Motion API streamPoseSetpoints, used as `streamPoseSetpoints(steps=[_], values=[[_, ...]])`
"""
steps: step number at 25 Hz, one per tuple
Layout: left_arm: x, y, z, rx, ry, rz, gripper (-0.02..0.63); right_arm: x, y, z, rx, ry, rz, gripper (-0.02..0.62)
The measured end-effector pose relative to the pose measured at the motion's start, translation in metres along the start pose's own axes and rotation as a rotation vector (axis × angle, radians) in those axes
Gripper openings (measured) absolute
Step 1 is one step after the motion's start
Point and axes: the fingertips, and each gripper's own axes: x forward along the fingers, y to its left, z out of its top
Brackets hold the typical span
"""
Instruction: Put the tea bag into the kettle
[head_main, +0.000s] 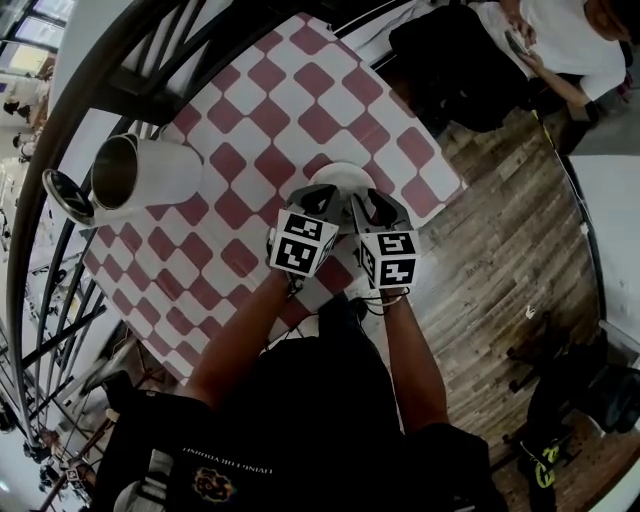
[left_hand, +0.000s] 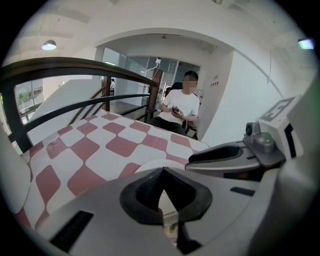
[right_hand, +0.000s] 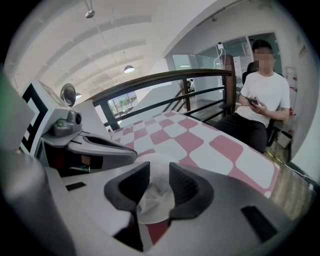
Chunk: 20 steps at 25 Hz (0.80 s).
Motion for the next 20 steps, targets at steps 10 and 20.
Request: streamPoseSetpoints(steps=[10, 20], values=[[0.01, 0.005, -0.006, -0.001, 0.031, 0.0, -0.002, 0.012, -0.003, -0.01, -0.02, 0.046, 0.002, 0.127], [0.013, 0.009, -0.009, -0.007, 0.036, 0.001, -0.002, 0.02, -0.002, -0.019, -0.063, 0.096, -0.02, 0.072]])
